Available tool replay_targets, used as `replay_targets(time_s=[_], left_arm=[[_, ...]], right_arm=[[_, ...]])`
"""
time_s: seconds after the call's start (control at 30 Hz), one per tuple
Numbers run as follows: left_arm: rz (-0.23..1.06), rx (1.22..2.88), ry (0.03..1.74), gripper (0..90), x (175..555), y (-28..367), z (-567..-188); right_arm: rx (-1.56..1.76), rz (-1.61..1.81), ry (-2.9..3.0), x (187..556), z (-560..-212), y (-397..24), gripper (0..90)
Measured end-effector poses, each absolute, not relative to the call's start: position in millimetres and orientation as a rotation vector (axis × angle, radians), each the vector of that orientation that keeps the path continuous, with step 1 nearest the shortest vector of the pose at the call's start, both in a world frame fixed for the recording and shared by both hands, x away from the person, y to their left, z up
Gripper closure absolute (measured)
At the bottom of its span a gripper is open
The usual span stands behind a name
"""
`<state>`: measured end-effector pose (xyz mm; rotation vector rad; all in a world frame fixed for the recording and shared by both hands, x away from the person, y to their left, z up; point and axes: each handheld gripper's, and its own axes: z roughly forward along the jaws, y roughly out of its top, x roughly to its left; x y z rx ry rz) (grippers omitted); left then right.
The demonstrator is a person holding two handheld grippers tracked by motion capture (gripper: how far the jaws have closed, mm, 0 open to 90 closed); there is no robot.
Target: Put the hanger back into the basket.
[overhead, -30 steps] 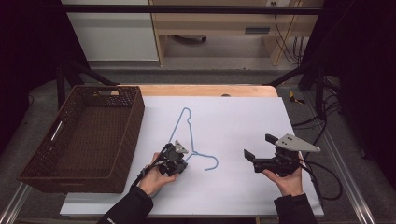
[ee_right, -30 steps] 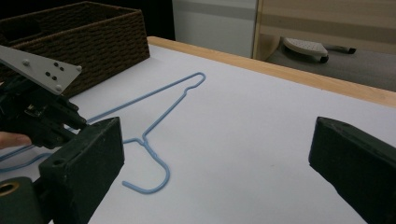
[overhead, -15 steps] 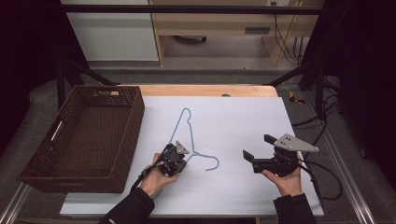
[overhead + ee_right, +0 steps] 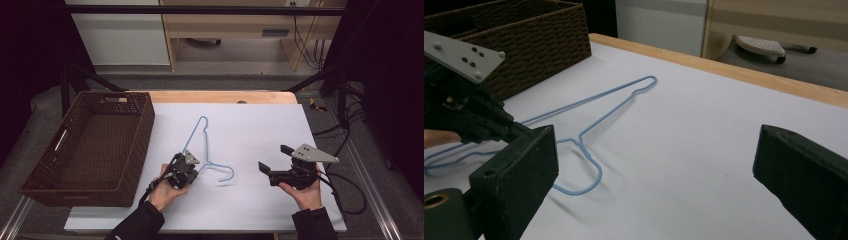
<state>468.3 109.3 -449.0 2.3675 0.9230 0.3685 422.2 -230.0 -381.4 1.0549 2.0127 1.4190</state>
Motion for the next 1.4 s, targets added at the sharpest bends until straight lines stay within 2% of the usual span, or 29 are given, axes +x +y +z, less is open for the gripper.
replay_targets(time_s=[0.7,1.4], left_arm=[[0.400,2.264,0.929,87.1,458,132,-418],[0.409,2.229,0.946,87.2,457,144,-411]], right_arm=[[1.032,1.400,2.119,436,-405,-205,7.2],[0.942,1.432,2.279,468,-428,-141,15.4]])
